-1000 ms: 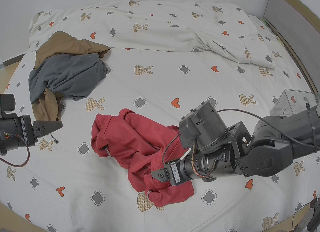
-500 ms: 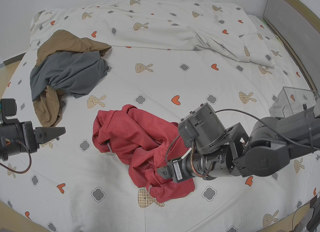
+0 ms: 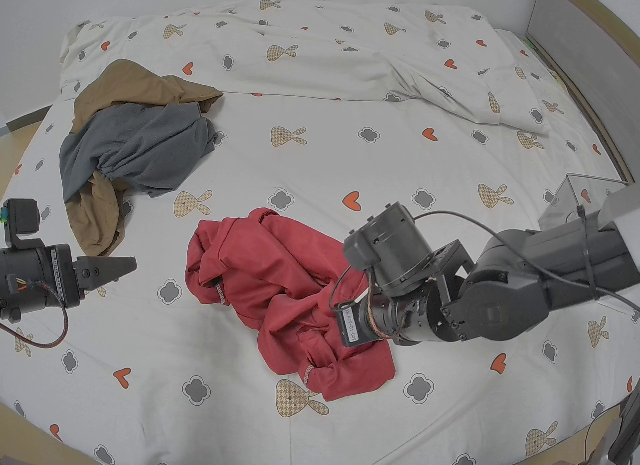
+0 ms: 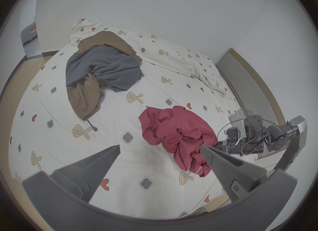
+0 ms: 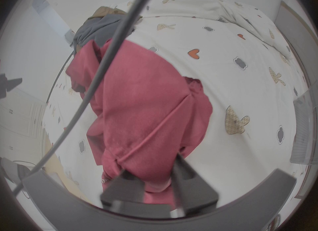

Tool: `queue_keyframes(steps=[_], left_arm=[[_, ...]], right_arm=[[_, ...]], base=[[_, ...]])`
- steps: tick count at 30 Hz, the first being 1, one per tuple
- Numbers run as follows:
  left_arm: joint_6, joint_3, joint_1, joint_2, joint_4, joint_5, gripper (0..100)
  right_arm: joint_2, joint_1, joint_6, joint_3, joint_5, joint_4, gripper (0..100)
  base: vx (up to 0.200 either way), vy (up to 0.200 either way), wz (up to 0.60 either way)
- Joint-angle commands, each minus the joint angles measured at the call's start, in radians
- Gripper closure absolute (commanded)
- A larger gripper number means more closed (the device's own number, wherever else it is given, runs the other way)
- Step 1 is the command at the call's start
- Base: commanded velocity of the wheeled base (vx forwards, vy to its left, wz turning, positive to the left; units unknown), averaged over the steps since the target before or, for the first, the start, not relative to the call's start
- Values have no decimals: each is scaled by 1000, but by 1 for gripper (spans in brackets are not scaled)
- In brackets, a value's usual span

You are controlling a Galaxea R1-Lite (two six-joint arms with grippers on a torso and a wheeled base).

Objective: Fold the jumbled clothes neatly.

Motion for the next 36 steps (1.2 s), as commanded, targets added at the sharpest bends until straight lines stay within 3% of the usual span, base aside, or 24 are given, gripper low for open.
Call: queue_keyframes(steps=[1,12,28,29,36], left_arm=[[0,1,-2,6,0,0,0],[-3,-5,0,6,-1,1,0],[-5,-5,0,11,-1,3,0],[-5,-5,0,15,-1,3,0],[-5,-1,0,31,-1,3,0]], right_arm=[[-85,-52,-2,2,0,1,100],[-308,-293,-9,22,12,15,100],[-356,-320,-13,90,11,15,100],[-356,-319,-13,91,9,17,0],[-428,-310,-15,146,-4,9,0]], base=[[0,0,0],[0,0,0],[0,0,0],[0,0,0],[0,0,0]])
